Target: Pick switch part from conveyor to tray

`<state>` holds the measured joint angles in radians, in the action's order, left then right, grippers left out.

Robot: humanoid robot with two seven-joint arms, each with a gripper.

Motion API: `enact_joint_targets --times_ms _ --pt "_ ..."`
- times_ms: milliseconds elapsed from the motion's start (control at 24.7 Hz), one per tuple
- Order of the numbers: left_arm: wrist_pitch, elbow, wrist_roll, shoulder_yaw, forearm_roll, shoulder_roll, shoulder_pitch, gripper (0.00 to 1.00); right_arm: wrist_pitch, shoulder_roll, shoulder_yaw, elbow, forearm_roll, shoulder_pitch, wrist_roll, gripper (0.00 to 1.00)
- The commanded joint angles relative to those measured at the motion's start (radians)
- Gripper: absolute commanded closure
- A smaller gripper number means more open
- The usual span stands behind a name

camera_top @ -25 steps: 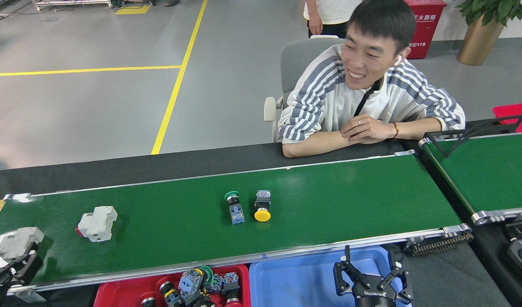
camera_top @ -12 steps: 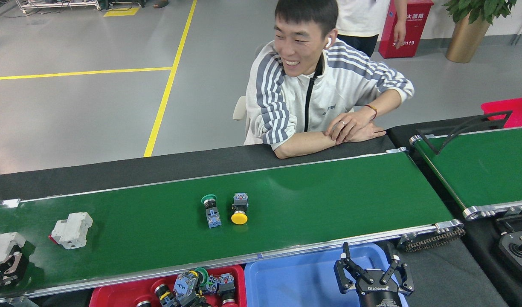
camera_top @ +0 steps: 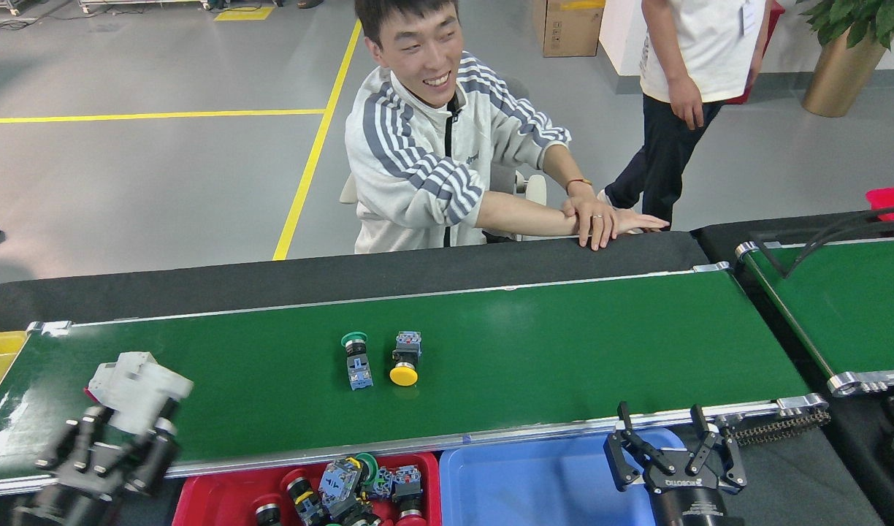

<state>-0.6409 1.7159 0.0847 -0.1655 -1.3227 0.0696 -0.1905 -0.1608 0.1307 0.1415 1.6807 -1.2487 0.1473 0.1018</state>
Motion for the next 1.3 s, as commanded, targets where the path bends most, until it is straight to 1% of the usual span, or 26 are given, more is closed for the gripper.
enact_joint_targets --times_ms 0,122,203,284,365,405,446,527,567,608,689,810,932,1013,1094,1175,1216,1256 --pt "0.007 0.041 0.036 0.107 -0.058 -0.042 0.002 0.93 0.02 0.014 -0.023 0.019 0.009 0.002 -0.008 0.0" --pt "0.021 0.059 0.04 0.222 -0.136 -0.102 -0.001 0.92 0.029 0.014 -0.048 0.019 0.009 0.017 -0.008 0.0" --pt "0.059 0.059 0.044 0.308 -0.202 -0.137 0.003 0.92 0.035 0.014 -0.051 0.019 0.009 0.02 -0.008 0.0" --pt "0.135 0.056 0.046 0.422 -0.283 -0.151 0.005 0.9 0.037 0.014 -0.051 0.019 0.009 0.02 -0.008 0.0" --pt "0.231 0.054 0.047 0.546 -0.314 -0.154 0.003 0.85 0.037 0.012 -0.051 0.019 0.009 0.021 -0.008 0.0" --pt "0.288 0.053 0.049 0.606 -0.317 -0.152 0.005 0.78 0.037 0.012 -0.049 0.019 0.009 0.023 -0.008 0.0" --pt "0.348 0.05 0.058 0.653 -0.319 -0.152 0.008 0.63 0.038 0.012 -0.048 0.019 0.009 0.023 -0.008 0.0" --pt "0.449 0.048 0.105 0.707 -0.319 -0.151 0.014 0.21 0.038 0.01 -0.048 0.02 0.009 0.023 -0.008 0.0" --pt "0.477 0.048 0.113 0.719 -0.319 -0.149 0.016 0.06 0.038 0.009 -0.048 0.02 0.009 0.023 -0.008 0.0" --pt "0.497 0.05 0.113 0.724 -0.316 -0.149 0.016 0.0 0.037 0.007 -0.048 0.019 0.009 0.023 -0.008 0.0" --pt "0.497 0.056 0.113 0.721 -0.311 -0.146 0.008 0.0 0.037 0.007 -0.049 0.02 0.009 0.023 -0.008 0.0" --pt "0.507 0.059 0.112 0.687 -0.308 -0.148 0.002 0.0 0.037 0.007 -0.049 0.025 0.009 0.032 -0.008 0.0" --pt "0.506 0.06 0.078 0.583 -0.305 -0.148 -0.02 0.0 0.032 0.01 -0.059 0.054 0.009 0.051 -0.008 0.0" --pt "0.506 0.06 0.046 0.501 -0.306 -0.14 -0.021 0.0 0.032 0.007 -0.097 0.071 0.009 0.081 -0.007 0.0" --pt "0.501 0.06 0.023 0.356 -0.305 -0.136 -0.021 0.0 0.032 0.006 -0.114 0.079 0.009 0.106 -0.005 0.0" --pt "0.491 0.059 0.02 0.129 -0.302 -0.126 -0.026 0.0 0.037 0.006 -0.114 0.079 0.009 0.109 -0.005 0.0" --pt "0.477 0.059 0.018 0.061 -0.291 -0.12 -0.027 0.0 0.038 0.006 -0.114 0.08 0.009 0.11 -0.005 0.0" --pt "0.441 0.054 0.02 -0.011 -0.265 -0.109 -0.029 0.0 0.038 0.007 -0.114 0.08 0.009 0.11 -0.002 0.0"
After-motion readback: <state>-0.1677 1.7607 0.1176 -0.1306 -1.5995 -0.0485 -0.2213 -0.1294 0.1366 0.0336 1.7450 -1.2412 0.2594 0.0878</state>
